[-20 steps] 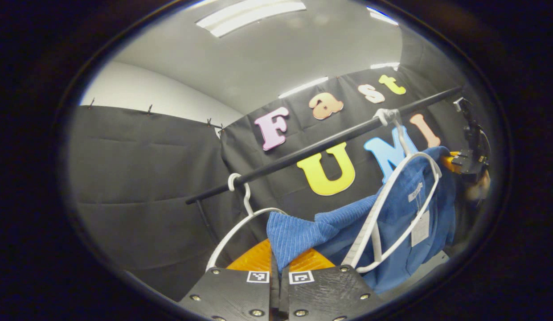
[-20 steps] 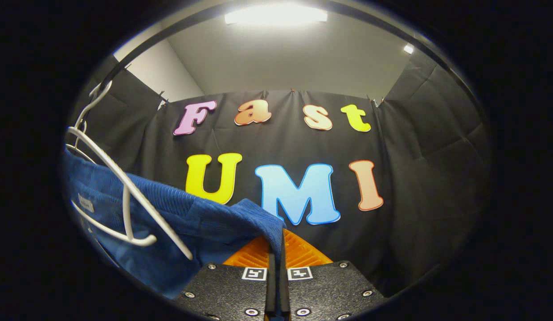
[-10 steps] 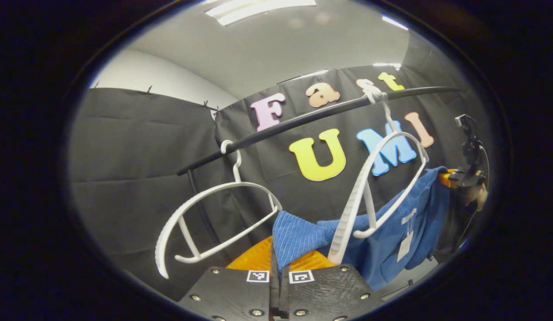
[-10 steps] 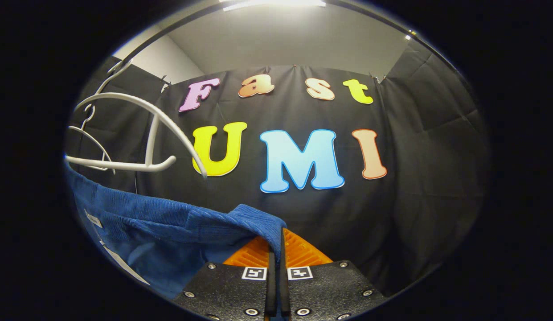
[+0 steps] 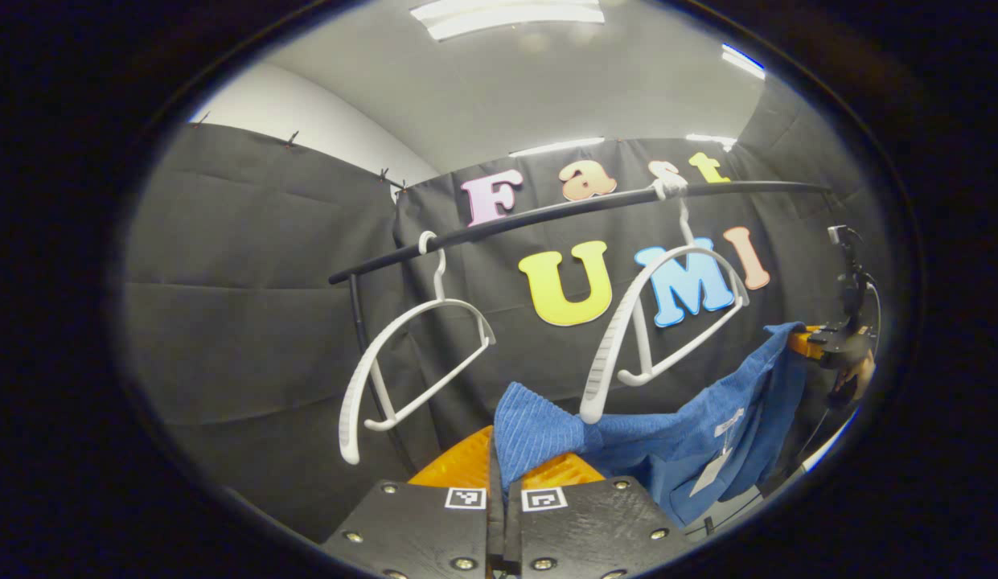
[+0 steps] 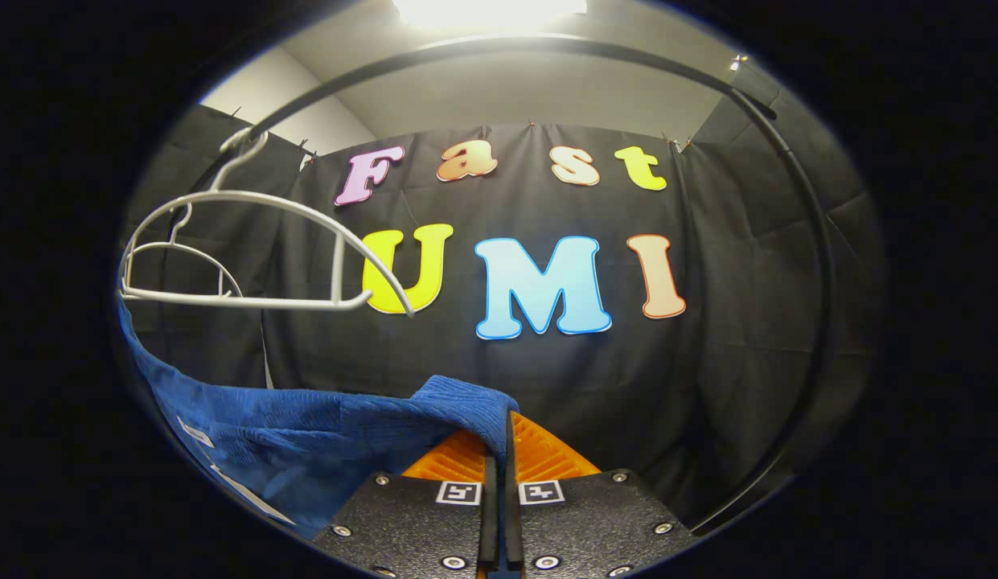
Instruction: Grasp the clothes on the hanger with both hands and then place them into the laundry hamper below.
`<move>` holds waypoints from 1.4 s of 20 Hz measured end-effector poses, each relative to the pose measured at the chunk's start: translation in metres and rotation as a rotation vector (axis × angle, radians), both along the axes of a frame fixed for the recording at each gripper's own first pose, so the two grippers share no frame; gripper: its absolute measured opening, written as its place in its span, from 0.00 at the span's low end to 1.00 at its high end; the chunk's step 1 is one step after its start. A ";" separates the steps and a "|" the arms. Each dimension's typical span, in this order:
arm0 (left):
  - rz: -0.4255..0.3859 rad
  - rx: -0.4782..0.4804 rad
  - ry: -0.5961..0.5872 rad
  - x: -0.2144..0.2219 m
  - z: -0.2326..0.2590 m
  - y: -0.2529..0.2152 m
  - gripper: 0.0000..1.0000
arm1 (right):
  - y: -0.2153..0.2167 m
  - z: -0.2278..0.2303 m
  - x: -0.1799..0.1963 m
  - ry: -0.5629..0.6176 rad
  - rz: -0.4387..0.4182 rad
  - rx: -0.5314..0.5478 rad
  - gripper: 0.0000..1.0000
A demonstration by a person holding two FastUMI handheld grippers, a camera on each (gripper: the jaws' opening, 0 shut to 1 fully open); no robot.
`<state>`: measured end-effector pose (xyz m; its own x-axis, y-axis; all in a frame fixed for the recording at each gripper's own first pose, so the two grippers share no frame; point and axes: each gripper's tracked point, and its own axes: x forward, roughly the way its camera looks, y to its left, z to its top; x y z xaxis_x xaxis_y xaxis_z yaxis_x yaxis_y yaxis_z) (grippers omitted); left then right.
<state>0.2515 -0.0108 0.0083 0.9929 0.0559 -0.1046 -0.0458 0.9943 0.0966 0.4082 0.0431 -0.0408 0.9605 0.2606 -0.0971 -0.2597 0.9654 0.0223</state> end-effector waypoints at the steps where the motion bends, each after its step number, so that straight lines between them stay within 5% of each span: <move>1: -0.009 -0.004 -0.010 -0.009 0.005 0.000 0.01 | -0.002 0.012 -0.012 -0.017 0.002 0.003 0.02; 14: -0.212 -0.066 -0.171 -0.089 0.072 -0.043 0.05 | 0.031 0.105 -0.168 -0.122 0.071 0.070 0.03; 28: -0.368 -0.230 -0.119 -0.153 0.016 -0.119 0.05 | 0.084 0.057 -0.291 -0.016 0.190 0.027 0.02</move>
<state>0.0989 -0.1294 0.0241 0.9482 -0.3149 0.0429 0.3178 0.9414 -0.1130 0.1173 0.1274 0.0160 0.8950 0.4400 -0.0730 -0.4380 0.8980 0.0424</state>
